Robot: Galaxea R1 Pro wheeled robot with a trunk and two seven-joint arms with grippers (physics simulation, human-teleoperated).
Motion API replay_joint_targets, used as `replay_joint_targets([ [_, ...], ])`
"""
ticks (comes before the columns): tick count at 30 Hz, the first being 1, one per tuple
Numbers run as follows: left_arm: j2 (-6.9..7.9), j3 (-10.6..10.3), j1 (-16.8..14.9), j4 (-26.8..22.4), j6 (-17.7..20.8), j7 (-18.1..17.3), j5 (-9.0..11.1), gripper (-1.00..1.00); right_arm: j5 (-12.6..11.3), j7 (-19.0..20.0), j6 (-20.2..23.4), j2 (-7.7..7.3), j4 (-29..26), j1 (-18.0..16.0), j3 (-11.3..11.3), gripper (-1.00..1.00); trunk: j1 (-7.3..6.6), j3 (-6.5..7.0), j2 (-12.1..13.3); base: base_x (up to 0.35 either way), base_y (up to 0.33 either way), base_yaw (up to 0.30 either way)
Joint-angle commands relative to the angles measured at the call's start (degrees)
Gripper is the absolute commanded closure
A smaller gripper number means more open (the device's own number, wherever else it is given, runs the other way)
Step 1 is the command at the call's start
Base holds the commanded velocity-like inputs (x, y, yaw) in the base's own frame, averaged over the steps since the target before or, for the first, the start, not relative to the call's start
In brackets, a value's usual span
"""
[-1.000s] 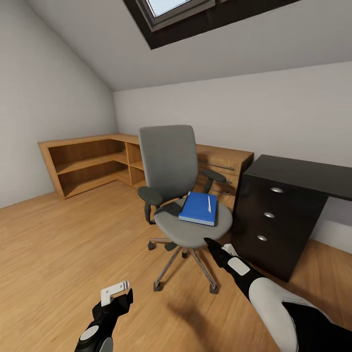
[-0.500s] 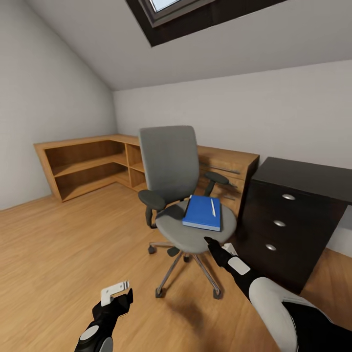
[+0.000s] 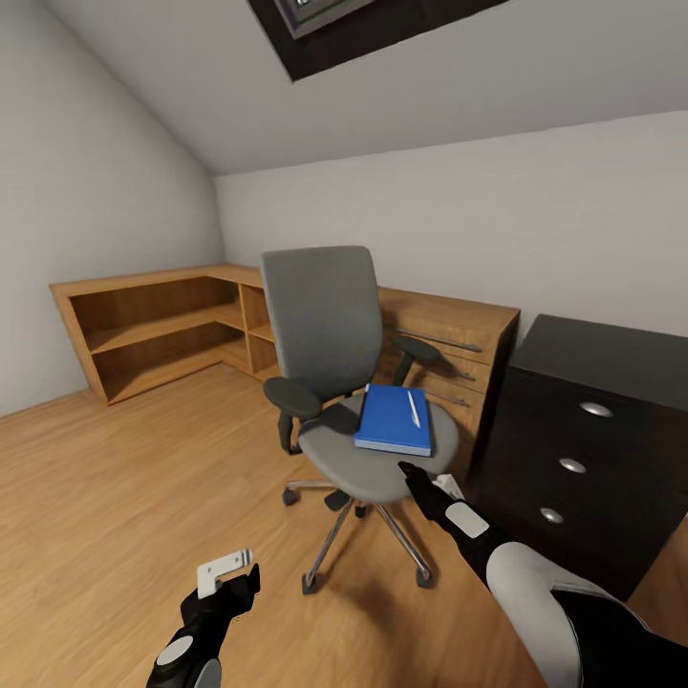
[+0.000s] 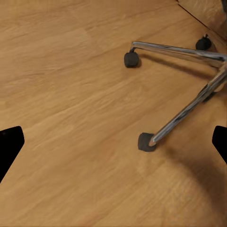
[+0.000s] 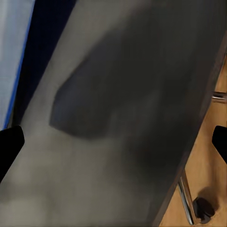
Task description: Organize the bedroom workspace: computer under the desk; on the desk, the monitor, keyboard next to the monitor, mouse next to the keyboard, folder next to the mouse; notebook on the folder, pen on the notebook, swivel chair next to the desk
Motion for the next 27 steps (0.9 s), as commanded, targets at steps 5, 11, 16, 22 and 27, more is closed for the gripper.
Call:
replay_joint_targets([
  [5,0.04,-0.49,-0.03,-0.08,0.22,0.45,0.51,-1.0,0.28,0.0,0.27,0.01,0.08,0.0,-0.22,-1.0,0.03,-0.07,-0.01,0.119,0.0,0.044],
  [11,0.04,-0.51,-0.03,-0.08,0.24,0.45,0.51,-1.0,0.29,0.05,0.12,0.1,0.14,0.0,-0.16,-1.0,0.03,-0.07,-0.01,0.002,0.0,0.264],
  [16,0.0,-0.51,-0.02,-0.08,0.26,0.45,0.51,-1.0,0.32,0.09,0.04,0.18,0.17,0.0,-0.14,-1.0,0.03,-0.07,-0.01,0.021,0.0,0.275],
  [22,-0.04,-0.51,-0.01,-0.08,0.24,0.45,0.51,-1.0,0.32,0.09,0.05,0.13,0.17,0.0,-0.13,-1.0,0.03,-0.07,-0.01,0.245,0.0,0.155],
  [27,-0.05,-0.51,-0.03,-0.03,0.24,0.45,0.51,-1.0,0.32,0.09,0.04,0.1,0.17,0.0,-0.13,-1.0,0.03,-0.07,-0.01,0.316,0.0,0.011],
])
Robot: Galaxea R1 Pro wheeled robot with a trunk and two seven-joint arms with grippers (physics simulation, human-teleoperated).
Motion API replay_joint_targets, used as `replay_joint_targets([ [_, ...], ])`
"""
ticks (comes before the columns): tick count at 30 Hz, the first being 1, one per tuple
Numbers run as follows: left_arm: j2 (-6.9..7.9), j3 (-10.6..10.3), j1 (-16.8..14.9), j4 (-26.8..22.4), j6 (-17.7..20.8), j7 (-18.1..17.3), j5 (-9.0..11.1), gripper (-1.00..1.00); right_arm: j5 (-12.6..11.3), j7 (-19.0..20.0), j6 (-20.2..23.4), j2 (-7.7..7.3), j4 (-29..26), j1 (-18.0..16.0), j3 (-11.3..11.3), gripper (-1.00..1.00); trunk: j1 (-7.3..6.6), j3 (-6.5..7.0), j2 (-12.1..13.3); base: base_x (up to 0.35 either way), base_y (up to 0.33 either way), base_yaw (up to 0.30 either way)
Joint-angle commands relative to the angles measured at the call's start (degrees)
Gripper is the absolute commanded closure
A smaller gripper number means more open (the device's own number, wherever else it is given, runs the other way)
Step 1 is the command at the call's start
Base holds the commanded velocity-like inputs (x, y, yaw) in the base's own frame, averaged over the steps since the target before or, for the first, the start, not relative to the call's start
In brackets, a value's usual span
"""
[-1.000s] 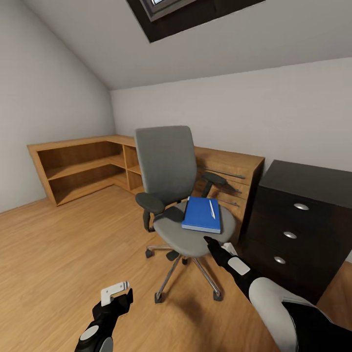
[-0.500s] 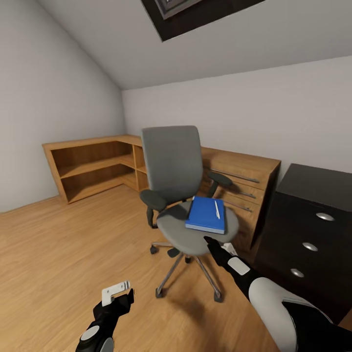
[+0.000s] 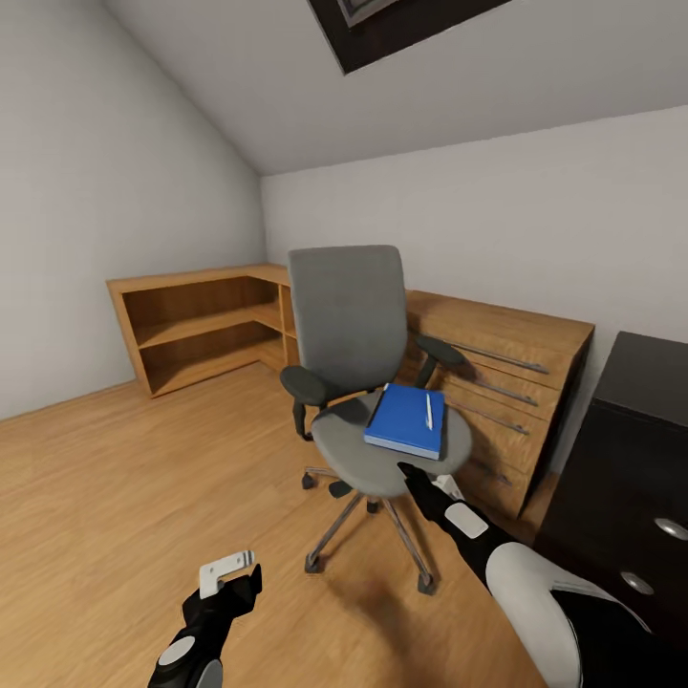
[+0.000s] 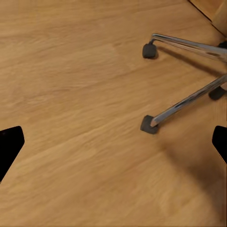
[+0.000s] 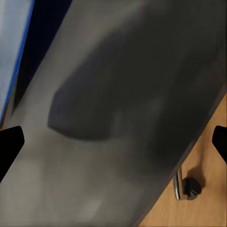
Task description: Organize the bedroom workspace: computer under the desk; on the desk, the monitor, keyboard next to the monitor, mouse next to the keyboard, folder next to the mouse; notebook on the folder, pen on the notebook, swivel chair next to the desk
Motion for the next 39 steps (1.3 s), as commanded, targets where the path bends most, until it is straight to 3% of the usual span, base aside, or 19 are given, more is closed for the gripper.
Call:
replay_joint_targets([
  [1,0.02,-0.09,-0.04,-0.06,0.15,0.45,0.51,-1.0,0.05,0.08,0.27,0.02,0.01,-0.02,-0.13,-1.0,0.03,-0.06,-0.01,0.32,0.0,0.002],
  [11,0.02,-0.09,-0.04,-0.04,0.15,0.45,0.53,-1.0,0.21,0.16,0.2,0.18,0.01,-0.02,-0.13,-1.0,0.03,-0.06,-0.01,0.309,0.0,0.0],
  [17,0.02,-0.09,-0.03,-0.04,0.15,0.45,0.54,-1.0,0.28,0.17,0.18,0.27,0.01,-0.02,-0.13,-1.0,0.03,-0.06,-0.01,0.05,0.0,0.0],
  [39,0.02,-0.09,-0.04,-0.04,0.23,0.45,0.57,-1.0,0.31,0.17,0.18,0.36,0.12,-0.02,-0.13,-1.0,0.03,-0.06,-0.01,-0.18,0.0,0.0],
])
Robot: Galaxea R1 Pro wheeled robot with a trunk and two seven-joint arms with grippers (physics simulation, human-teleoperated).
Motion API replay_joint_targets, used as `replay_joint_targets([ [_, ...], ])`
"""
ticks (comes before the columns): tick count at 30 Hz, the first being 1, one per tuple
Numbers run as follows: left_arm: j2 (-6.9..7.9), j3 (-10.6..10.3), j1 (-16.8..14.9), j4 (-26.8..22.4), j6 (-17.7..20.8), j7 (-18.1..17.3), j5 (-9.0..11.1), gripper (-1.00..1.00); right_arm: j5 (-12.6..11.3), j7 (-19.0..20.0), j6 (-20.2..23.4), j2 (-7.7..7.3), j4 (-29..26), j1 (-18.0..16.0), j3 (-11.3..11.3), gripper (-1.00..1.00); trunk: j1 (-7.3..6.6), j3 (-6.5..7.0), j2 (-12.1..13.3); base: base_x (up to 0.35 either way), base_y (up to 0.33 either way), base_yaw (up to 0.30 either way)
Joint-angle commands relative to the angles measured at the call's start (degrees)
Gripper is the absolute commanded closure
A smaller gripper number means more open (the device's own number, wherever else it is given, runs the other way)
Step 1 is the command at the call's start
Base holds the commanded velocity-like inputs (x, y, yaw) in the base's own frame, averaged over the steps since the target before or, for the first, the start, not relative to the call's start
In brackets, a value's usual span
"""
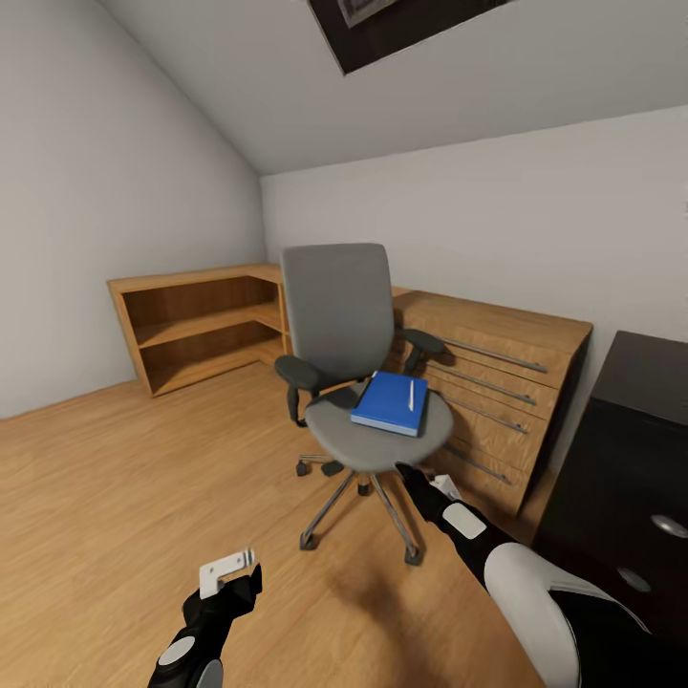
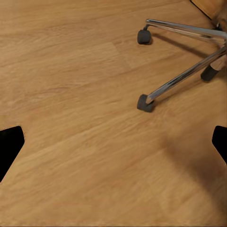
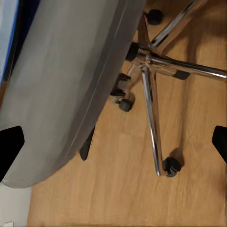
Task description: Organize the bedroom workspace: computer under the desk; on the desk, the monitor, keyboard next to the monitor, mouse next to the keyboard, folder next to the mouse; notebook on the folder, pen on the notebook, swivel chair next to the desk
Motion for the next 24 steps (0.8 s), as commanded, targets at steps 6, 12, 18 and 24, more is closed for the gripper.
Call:
replay_joint_targets([
  [6,0.02,-0.09,-0.03,-0.08,0.15,0.45,0.53,-1.0,-0.01,0.14,0.3,0.02,0.03,-0.02,-0.46,-1.0,-0.04,-0.06,-0.03,-0.247,0.0,0.0],
  [12,0.02,-0.09,-0.02,-0.08,0.15,0.45,0.53,-1.0,0.02,0.14,0.3,0.02,0.09,-0.02,-0.47,-1.0,-0.04,-0.06,-0.03,-0.25,0.0,0.0],
  [18,0.02,-0.09,-0.03,-0.08,0.15,0.45,0.54,-1.0,0.03,0.14,0.28,0.02,0.07,-0.02,-0.42,-1.0,-0.04,-0.06,-0.03,-0.268,0.0,0.0],
  [24,0.02,-0.1,-0.01,-0.08,0.13,0.47,0.5,-1.0,0.23,0.13,-0.08,0.07,0.13,-0.02,-0.36,-1.0,-0.04,-0.06,-0.03,-0.304,0.0,0.0],
])
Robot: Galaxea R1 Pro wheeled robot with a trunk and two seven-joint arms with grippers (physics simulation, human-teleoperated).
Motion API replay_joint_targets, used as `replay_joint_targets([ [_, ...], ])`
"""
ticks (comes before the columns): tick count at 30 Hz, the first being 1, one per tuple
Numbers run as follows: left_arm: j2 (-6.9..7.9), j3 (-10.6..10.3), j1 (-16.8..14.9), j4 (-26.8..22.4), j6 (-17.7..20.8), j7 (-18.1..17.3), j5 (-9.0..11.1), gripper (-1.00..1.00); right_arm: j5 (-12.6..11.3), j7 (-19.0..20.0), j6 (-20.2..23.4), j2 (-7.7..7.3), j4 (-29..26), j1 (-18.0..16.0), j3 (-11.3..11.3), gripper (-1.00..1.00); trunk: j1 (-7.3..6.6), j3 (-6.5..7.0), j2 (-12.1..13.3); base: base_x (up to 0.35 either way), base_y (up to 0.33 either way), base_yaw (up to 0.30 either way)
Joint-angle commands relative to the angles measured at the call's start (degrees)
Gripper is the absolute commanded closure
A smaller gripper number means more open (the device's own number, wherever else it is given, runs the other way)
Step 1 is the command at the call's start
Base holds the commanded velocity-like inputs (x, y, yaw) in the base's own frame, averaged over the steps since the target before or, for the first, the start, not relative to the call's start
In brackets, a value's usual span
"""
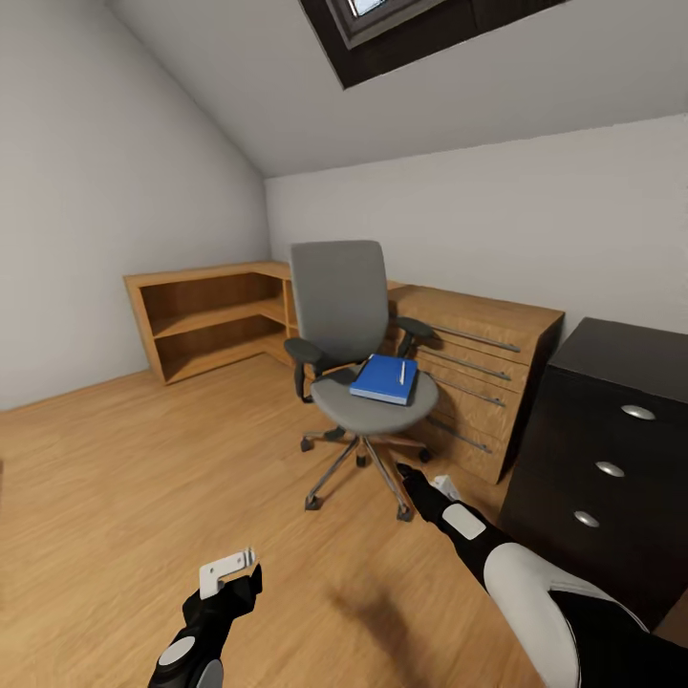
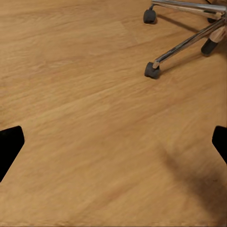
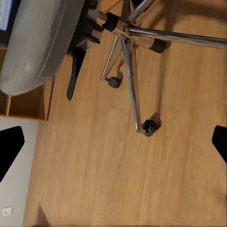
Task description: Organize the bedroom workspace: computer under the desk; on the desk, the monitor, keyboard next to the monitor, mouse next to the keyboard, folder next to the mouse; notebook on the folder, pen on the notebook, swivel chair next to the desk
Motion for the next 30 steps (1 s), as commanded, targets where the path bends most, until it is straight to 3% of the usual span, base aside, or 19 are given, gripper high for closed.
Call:
replay_joint_targets([
  [1,0.0,-0.1,-0.03,-0.08,0.13,0.47,0.5,-1.0,0.01,0.14,0.06,0.02,-0.01,-0.02,-0.46,-1.0,-0.04,-0.06,-0.03,-0.211,0.0,0.0],
  [4,-0.06,-0.18,-0.04,-0.08,0.01,0.5,0.48,-1.0,0.36,0.14,-1.26,0.04,0.03,-0.02,-0.41,-1.0,-0.04,-0.06,-0.03,-0.121,0.0,0.0],
  [6,0.1,-1.44,-0.05,-0.08,-0.21,0.57,0.47,-1.0,3.03,0.12,-2.75,0.08,0.08,-0.02,-0.31,-1.0,-0.07,0.17,-0.01,-0.023,0.0,0.0],
  [8,0.13,-1.64,-0.05,-0.08,-0.22,0.59,0.47,-1.0,4.5,0.09,-2.91,0.12,0.09,-0.02,-0.28,-1.0,-0.31,0.57,0.4,-0.013,0.0,0.0],
  [12,0.16,-1.91,-0.04,0.22,-0.15,0.57,0.54,-1.0,9.65,0.07,-3.99,0.2,0.24,0.0,-0.3,-1.0,-1.19,1.29,2.01,-0.005,0.0,0.0],
  [16,0.08,-2.05,-0.03,1.68,-0.17,0.58,0.47,-1.0,12.18,0.04,-6.21,0.22,0.32,0.29,-0.31,-1.0,-2.07,2.0,3.61,-0.002,0.0,0.0],
  [19,0.14,-2.05,-0.04,2.87,-0.14,0.49,0.5,-1.0,15.54,-0.04,-9.21,0.15,1.72,1.23,-0.32,-1.0,-2.73,2.54,4.81,0.0,0.0,0.0],
  [20,0.19,-2.02,-0.03,3.97,-0.12,0.5,0.53,-1.0,19.69,-0.14,-10.41,0.13,3.87,1.69,-0.31,-1.0,-2.95,2.72,5.21,0.0,0.0,0.0],
  [23,0.23,-2.01,-0.04,5.45,-0.11,0.51,0.51,-1.0,23.72,-0.28,-11.44,0.14,5.11,1.9,-0.31,-1.0,-3.61,3.26,6.42,0.0,0.0,0.0],
  [24,0.25,-2.01,-0.03,6.39,-0.11,0.52,0.52,-1.0,26.71,-0.38,-12.48,0.12,5.73,2.05,-0.33,-1.0,-3.83,3.44,6.82,0.0,0.0,0.0],
  [26,0.26,-2.01,-0.04,7.21,-0.1,0.52,0.53,-1.0,29.56,-0.44,-13.77,0.1,6.32,2.47,-0.36,-1.0,-4.27,3.8,7.62,0.0,0.0,0.0],
  [27,0.56,-2.0,0.01,9.52,-0.21,0.57,0.55,-1.0,36.33,-0.6,-20.42,0.13,7.81,6.48,-0.34,-1.0,-4.49,3.98,8.02,0.0,0.0,0.0],
  [28,0.81,-2.0,0.02,10.21,-0.27,0.58,0.55,-1.0,36.89,-0.61,-21.55,0.13,7.89,7.25,-0.33,-1.0,-4.7,4.16,8.42,0.0,0.0,0.0],
  [30,1.52,-2.0,0.31,11.33,-1.81,0.63,0.56,-1.0,39.21,-0.63,-27.78,0.15,8.12,11.84,-0.32,-1.0,-5.14,4.52,9.23,0.0,0.0,0.0],
])
